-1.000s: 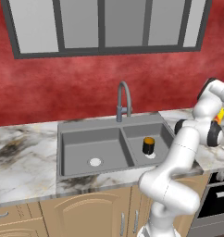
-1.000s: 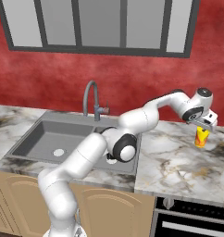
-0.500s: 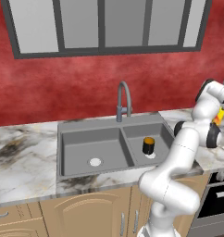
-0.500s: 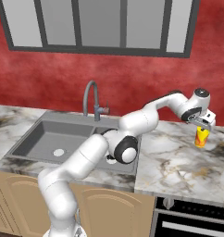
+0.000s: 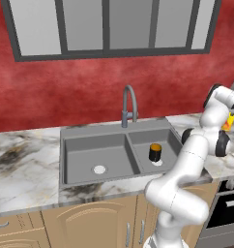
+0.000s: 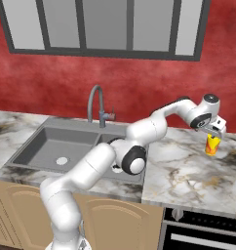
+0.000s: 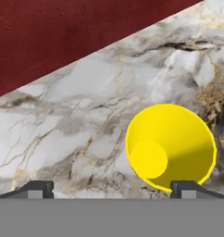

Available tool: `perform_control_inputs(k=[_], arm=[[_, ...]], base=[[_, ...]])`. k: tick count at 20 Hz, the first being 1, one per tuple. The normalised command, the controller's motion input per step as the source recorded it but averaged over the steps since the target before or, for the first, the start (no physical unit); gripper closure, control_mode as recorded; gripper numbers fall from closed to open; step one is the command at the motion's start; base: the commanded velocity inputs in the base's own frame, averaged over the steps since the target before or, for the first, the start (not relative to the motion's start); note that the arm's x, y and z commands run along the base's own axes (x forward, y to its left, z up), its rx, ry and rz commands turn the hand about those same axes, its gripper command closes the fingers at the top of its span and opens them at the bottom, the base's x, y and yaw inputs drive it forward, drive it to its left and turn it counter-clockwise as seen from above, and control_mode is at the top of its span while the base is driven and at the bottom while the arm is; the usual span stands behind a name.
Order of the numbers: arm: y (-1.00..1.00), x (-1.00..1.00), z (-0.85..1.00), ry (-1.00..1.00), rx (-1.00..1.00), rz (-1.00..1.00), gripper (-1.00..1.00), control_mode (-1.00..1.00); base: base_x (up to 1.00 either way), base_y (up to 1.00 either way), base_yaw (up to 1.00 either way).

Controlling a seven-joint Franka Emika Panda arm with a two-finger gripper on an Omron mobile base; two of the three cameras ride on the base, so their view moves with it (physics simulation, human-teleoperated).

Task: Move any existing items from the left basin to the right basin for drying. Then move the cup from the counter to the left basin of the sink for washing.

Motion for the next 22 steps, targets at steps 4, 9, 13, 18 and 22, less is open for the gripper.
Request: perform_control_inputs(k=[4, 9, 13, 18, 22], arm=[[0.0, 0.05, -0.01, 0.01, 0.0, 0.01, -1.0, -1.0], [0.0, 0.03, -0.04, 0.0, 0.0, 0.02, -1.0, -1.0], [0.0, 0.03, -0.07, 0.01, 0.0, 0.03, -1.0, -1.0], [-0.02, 0.0, -0.08, 0.01, 0.0, 0.03, -1.0, -1.0], [-0.03, 0.0, -0.08, 0.01, 0.0, 0.03, -1.0, -1.0]], base=[[0.0, 0.0, 0.0], [0.0, 0.0, 0.0], [0.0, 0.0, 0.0], [0.0, 0.0, 0.0], [0.0, 0.0, 0.0]])
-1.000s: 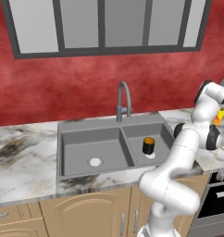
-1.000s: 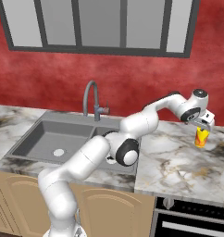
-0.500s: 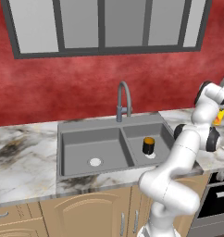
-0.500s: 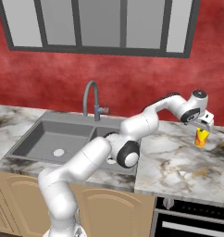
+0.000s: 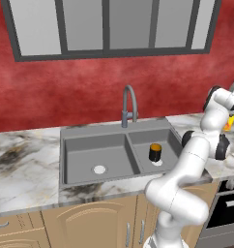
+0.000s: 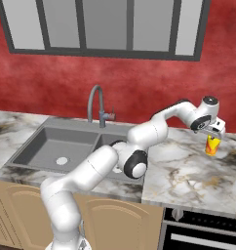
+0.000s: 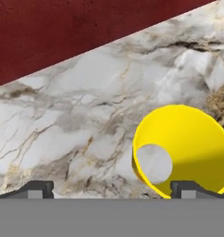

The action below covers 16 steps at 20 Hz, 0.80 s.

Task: Move any existing items from the left basin to the right basin for drying. Then move the cup from the counter to the left basin of the sink for washing.

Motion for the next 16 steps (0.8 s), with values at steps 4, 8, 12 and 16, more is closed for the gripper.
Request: perform_control_inputs(k=[4, 8, 12, 16], arm=[[-0.02, 0.0, -0.11, 0.02, 0.0, 0.03, -1.0, -1.0], [-0.01, 0.0, -0.15, 0.02, 0.0, 0.02, -1.0, -1.0], [-0.01, 0.01, -0.18, 0.03, 0.0, 0.02, -1.0, -1.0], [-0.02, 0.02, -0.14, 0.02, 0.0, 0.02, -1.0, -1.0]], base=[[0.0, 0.0, 0.0], [0.0, 0.0, 0.0], [0.0, 0.0, 0.0], [0.0, 0.0, 0.0]])
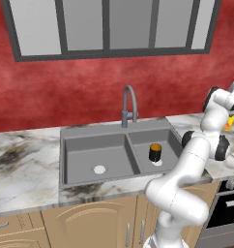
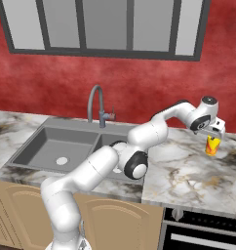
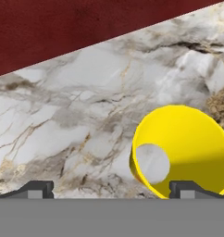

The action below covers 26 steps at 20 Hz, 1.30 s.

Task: Move any existing items from the left basin to the right basin for drying. Then move the cup from the counter to the left basin of the sink for washing.

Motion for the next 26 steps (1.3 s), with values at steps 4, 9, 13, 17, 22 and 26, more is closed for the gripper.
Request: perform_control_inputs(k=[4, 9, 13, 17, 22, 26], arm=[[-0.11, 0.0, 0.0, 0.0, 0.0, 0.02, -1.0, -1.0], [-0.12, 0.01, 0.0, 0.0, 0.0, 0.01, -1.0, -1.0], [-0.06, 0.06, 0.0, 0.0, 0.0, 0.03, -1.0, -1.0], [-0.04, 0.03, 0.0, 0.0, 0.0, 0.03, -1.0, -1.0], [-0.01, 0.0, 0.0, 0.0, 0.0, 0.03, -1.0, -1.0], [0.0, 0.0, 0.01, 0.0, 0.0, 0.02, -1.0, -1.0]], base=[[0.0, 0.0, 0.0], [0.0, 0.0, 0.0], [0.0, 0.0, 0.0], [0.0, 0.0, 0.0], [0.0, 0.0, 0.0], [0.0, 0.0, 0.0]])
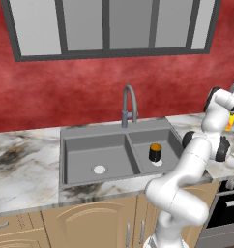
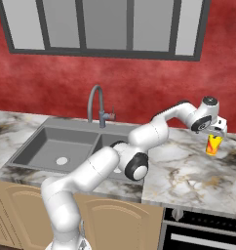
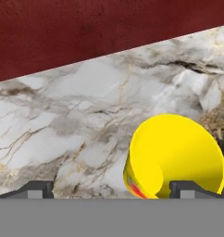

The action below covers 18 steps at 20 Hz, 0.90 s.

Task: Move any existing items from the left basin to the right basin for drying. Then move the cup from the counter to the left basin of the sink for washing.

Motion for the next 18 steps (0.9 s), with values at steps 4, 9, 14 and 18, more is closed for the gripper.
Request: perform_control_inputs(k=[4, 9, 14, 18], arm=[[-0.01, 0.0, 0.03, 0.0, 0.0, 0.02, -1.0, -1.0], [-0.01, 0.0, 0.03, 0.0, 0.0, 0.01, -1.0, -1.0], [0.0, 0.02, 0.0, 0.02, 0.0, 0.0, -1.0, -1.0], [0.0, 0.11, -0.1, 0.07, 0.0, 0.0, -1.0, -1.0]], base=[[0.0, 0.0, 0.0], [0.0, 0.0, 0.0], [0.0, 0.0, 0.0], [0.0, 0.0, 0.0]])
